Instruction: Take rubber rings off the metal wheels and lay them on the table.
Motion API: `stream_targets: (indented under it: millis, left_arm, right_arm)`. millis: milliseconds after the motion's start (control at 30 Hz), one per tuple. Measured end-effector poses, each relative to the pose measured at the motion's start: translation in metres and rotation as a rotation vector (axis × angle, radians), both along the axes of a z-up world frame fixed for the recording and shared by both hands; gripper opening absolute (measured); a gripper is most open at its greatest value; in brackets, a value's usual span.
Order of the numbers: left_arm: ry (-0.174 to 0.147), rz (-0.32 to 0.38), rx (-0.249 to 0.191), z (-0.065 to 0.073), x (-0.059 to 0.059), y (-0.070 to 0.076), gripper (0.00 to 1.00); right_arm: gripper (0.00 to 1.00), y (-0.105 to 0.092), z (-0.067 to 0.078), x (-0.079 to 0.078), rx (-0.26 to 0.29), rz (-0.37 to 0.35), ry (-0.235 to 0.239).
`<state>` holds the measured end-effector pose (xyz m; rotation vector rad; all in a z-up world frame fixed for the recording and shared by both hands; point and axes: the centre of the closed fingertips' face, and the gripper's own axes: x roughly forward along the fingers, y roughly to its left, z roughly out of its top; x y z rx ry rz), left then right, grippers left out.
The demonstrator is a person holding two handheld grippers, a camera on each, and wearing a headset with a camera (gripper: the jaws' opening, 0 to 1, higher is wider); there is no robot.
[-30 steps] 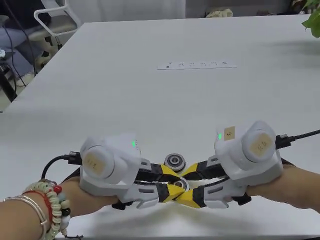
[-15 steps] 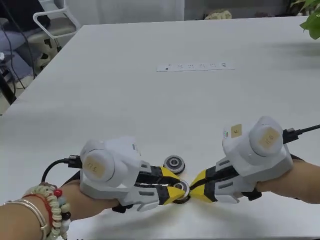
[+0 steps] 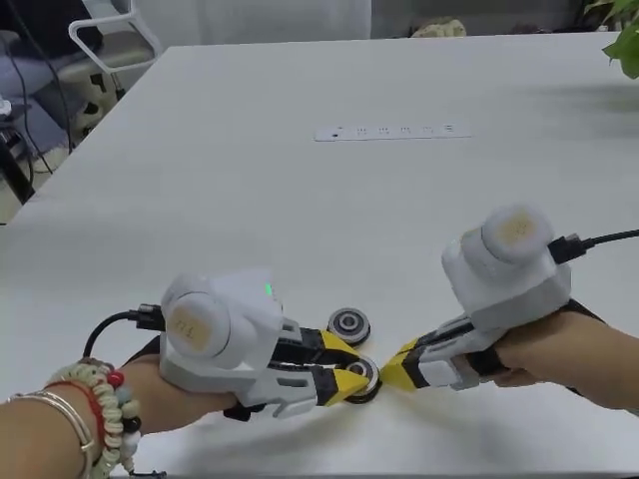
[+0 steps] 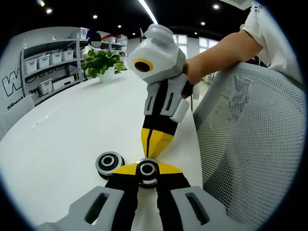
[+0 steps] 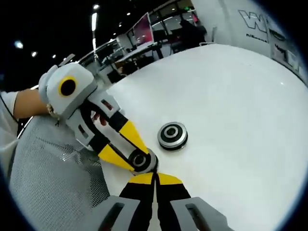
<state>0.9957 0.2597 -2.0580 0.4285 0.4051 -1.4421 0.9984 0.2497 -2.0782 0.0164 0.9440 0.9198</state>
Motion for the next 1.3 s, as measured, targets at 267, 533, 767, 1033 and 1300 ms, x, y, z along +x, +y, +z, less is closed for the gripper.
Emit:
stream_targets:
  millis: [267, 533, 767, 1033, 1300]
  left_arm:
    - [0.0, -0.001, -0.001, 0.0, 0.0, 0.0, 0.08]
    - [0.004, -0.005, 0.003, 0.0, 0.0, 0.001, 0.08]
    - [0.008, -0.006, 0.006, 0.0, 0.0, 0.002, 0.08]
    - [-0.014, -0.025, 0.035, 0.0, -0.001, 0.002, 0.08]
    - [-0.015, -0.028, 0.035, 0.0, -0.001, 0.002, 0.08]
  right_arm:
    - [0.0, 0.0, 0.009, 0.001, 0.086, -0.098, 0.086]
    - [0.0, 0.001, 0.011, 0.0, 0.105, -0.12, 0.104]
    - [0.0, 0.003, 0.013, -0.002, 0.116, -0.131, 0.115]
    - [0.0, 0.007, 0.017, -0.003, 0.128, -0.128, 0.122]
    - [0.0, 0.012, 0.021, -0.004, 0.137, -0.113, 0.112]
